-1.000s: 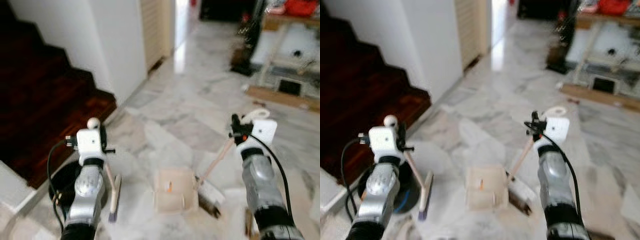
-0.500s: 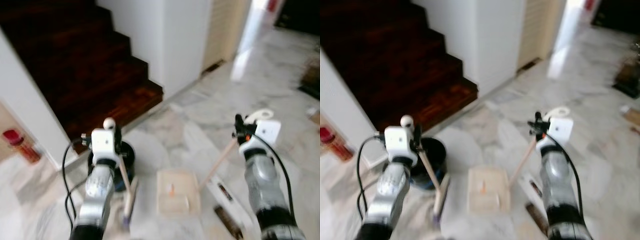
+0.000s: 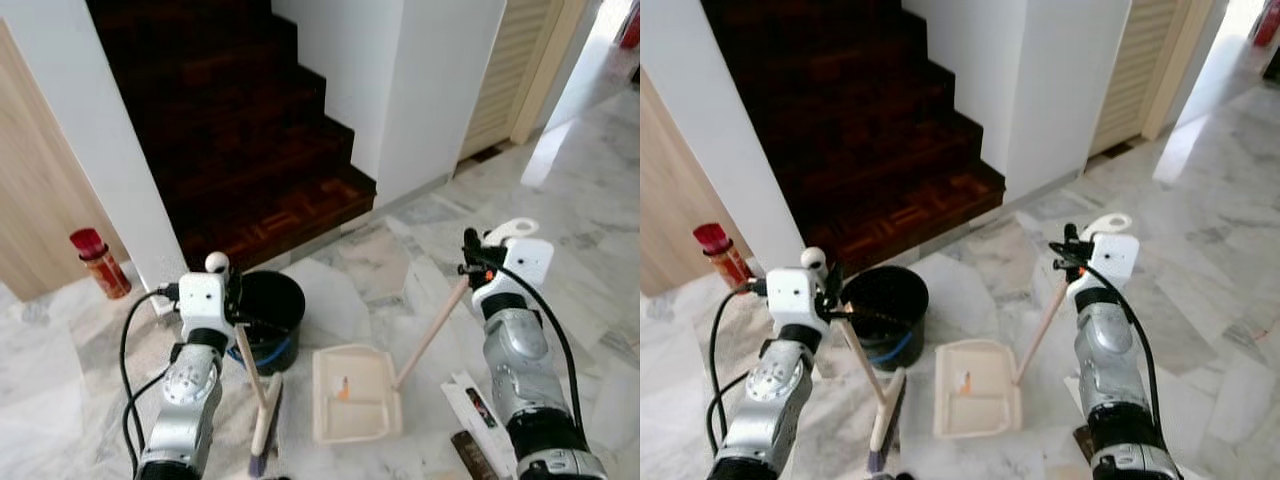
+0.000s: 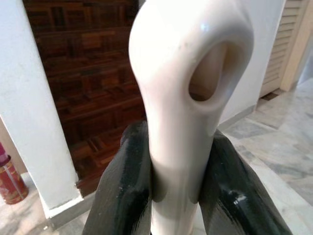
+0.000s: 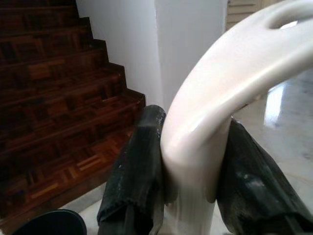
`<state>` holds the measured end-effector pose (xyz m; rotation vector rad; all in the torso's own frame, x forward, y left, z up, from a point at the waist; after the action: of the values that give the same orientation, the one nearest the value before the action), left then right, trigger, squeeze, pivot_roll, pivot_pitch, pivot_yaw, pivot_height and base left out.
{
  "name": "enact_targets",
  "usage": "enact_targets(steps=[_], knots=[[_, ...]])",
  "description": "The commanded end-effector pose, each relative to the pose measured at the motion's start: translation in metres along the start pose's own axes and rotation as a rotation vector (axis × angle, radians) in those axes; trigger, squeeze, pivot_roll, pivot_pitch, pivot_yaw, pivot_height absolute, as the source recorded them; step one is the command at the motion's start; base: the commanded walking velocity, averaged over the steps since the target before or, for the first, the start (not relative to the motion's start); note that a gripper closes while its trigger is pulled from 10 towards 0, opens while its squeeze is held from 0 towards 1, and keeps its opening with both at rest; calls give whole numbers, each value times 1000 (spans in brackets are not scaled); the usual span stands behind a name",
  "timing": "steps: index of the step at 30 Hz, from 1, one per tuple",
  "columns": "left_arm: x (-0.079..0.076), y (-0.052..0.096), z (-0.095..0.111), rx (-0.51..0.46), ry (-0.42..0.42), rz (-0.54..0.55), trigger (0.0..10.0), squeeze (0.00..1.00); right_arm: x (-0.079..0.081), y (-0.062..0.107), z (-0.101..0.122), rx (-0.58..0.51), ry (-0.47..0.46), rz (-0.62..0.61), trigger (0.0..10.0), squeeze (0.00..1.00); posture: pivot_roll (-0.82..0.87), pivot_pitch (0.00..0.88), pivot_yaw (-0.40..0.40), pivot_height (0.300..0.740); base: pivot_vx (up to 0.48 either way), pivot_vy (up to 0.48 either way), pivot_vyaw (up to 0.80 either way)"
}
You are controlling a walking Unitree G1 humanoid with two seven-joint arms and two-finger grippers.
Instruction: Sweep floor
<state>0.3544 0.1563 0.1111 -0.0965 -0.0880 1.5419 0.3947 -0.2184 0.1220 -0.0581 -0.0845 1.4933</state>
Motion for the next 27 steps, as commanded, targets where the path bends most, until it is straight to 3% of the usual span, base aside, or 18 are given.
enact_targets(steps=[1,27], knots=[[3,-1,15,-47,0,-2,10000,0,3,-7,13,-40,-32,-2,10000,0,37,0,19,740,0,439,0],[2,-2,20,-48,1,-12,10000,0,3,-8,10,-29,-43,-10,10000,0,43,0,21,740,0,398,0]])
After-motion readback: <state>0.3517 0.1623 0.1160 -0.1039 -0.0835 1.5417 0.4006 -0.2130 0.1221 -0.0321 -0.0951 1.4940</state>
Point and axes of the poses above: a point about 5 cm out from each wrist's last joint towards the gripper, its own y axis pointing back from the gripper into the wrist, its own z axis along the axis of the wrist's last joint, x = y × z, the point moved 6 cm from there along -y, pointing out of the wrist towards the gripper, and after that the axes turned 1 degree about y, right-handed, at the moved point
